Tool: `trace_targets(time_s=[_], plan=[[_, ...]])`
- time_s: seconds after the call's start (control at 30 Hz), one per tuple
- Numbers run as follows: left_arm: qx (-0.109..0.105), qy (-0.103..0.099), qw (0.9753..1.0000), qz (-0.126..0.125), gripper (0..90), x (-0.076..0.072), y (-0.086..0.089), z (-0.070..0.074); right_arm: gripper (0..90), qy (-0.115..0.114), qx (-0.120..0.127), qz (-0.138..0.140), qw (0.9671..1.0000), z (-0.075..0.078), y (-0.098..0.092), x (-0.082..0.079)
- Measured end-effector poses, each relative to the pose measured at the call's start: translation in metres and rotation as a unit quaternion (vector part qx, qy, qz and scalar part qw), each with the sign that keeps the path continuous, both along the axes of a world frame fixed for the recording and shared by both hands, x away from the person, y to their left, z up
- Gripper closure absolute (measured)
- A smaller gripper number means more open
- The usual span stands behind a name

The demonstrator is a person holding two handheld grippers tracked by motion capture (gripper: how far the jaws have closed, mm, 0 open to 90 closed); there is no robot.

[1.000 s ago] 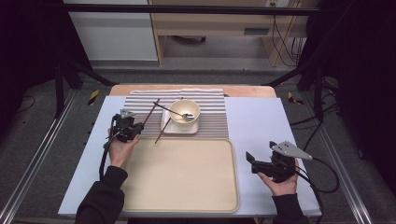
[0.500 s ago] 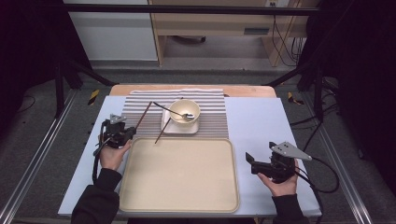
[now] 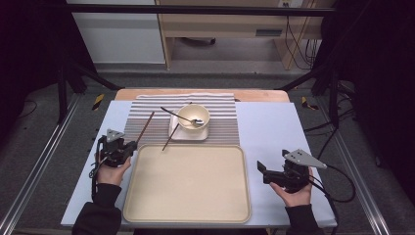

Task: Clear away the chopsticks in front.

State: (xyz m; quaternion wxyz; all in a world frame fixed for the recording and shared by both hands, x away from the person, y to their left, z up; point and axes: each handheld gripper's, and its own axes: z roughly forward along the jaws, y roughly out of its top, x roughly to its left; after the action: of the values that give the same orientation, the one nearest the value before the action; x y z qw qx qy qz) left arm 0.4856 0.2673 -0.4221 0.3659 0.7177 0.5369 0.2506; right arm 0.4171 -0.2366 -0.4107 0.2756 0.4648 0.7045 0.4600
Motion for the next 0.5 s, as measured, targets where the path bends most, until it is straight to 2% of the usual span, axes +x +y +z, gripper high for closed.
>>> trace_targets(time_s=[0.3,0.5], plan=[[-0.005,-0.003,0.9999,0.012,84.9,-0.022,0.001,0.0,3.3,0.002,-0.001,0.0,1.0,-0.001,0.001,0.0],[-0.01,-0.009,0.9998,0.017,84.9,-0.036,-0.005,0.004,3.4,0.003,-0.003,0.0,1.0,-0.001,0.001,0.001]])
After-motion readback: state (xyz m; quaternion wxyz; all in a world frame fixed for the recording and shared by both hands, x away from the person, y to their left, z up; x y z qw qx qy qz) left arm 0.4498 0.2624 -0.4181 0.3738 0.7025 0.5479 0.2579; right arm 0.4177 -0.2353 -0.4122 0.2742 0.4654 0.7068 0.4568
